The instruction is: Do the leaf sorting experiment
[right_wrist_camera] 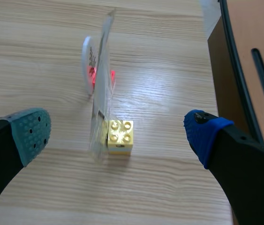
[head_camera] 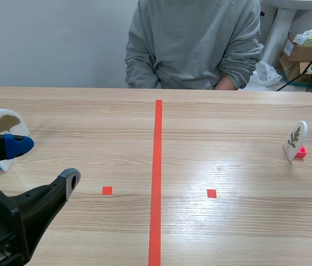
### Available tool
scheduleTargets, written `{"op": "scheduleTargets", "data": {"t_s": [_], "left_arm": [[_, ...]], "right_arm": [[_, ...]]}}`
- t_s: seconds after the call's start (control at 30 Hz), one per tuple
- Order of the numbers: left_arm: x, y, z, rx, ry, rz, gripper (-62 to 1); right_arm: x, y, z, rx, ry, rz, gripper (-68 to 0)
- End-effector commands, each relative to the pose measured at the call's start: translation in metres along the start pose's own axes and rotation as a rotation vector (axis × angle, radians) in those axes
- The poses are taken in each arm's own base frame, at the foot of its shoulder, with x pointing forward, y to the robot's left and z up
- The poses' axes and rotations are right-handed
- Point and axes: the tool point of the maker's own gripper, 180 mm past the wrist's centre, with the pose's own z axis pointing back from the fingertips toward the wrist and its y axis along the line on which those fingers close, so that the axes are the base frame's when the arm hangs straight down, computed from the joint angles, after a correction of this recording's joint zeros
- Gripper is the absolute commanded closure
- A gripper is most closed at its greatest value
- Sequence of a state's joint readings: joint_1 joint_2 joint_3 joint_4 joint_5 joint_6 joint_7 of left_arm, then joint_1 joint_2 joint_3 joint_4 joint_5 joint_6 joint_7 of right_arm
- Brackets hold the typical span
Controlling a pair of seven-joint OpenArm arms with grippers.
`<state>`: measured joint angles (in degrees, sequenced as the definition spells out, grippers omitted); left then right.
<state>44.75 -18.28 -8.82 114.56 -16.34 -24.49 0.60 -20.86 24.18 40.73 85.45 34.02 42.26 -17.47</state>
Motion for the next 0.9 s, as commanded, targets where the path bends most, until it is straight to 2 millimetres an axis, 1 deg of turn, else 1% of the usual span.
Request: {"op": "scheduleTargets", "data": {"t_s": [0.0,0.07,0.2,0.3,0.4,0.5,0.67,0.73,0.87], "left_arm": [[0.005,0.000,-0.001,-0.001,-0.025,0.007,-53.6],[0.005,0.000,-0.001,-0.001,-0.025,0.007,-53.6],[0.005,0.000,-0.001,-0.001,-0.025,0.007,-53.6],[0.005,0.000,-0.001,-0.001,-0.025,0.007,-53.6],[0.005,0.000,-0.001,-0.001,-0.025,0.007,-53.6],[0.005,0.000,-0.001,-0.001,-0.025,0.007,-53.6],[0.007,0.001,-0.002,-0.002,-0.030,0.001,-53.6],[0.008,0.001,-0.002,-0.002,-0.033,-0.002,-53.6],[0.008,0.001,-0.002,-0.002,-0.032,-0.003,-53.6]], "right_arm": [[0.022,0.004,0.008,0.019,-0.043,0.054,-62.2],[0.030,0.017,0.014,0.049,-0.035,0.102,-62.6],[0.042,0.051,0.020,0.136,-0.025,0.155,-62.6],[0.048,0.077,0.021,0.201,-0.020,0.192,-62.6],[0.053,0.103,0.020,0.277,-0.036,0.193,-62.5],[0.049,0.129,0.016,0.361,-0.033,0.171,-61.4],[0.030,0.174,0.013,0.501,0.012,0.129,-51.8],[0.022,0.186,0.013,0.537,0.041,0.127,-49.2],[0.008,0.199,0.014,0.578,0.100,0.132,-49.1]]}}
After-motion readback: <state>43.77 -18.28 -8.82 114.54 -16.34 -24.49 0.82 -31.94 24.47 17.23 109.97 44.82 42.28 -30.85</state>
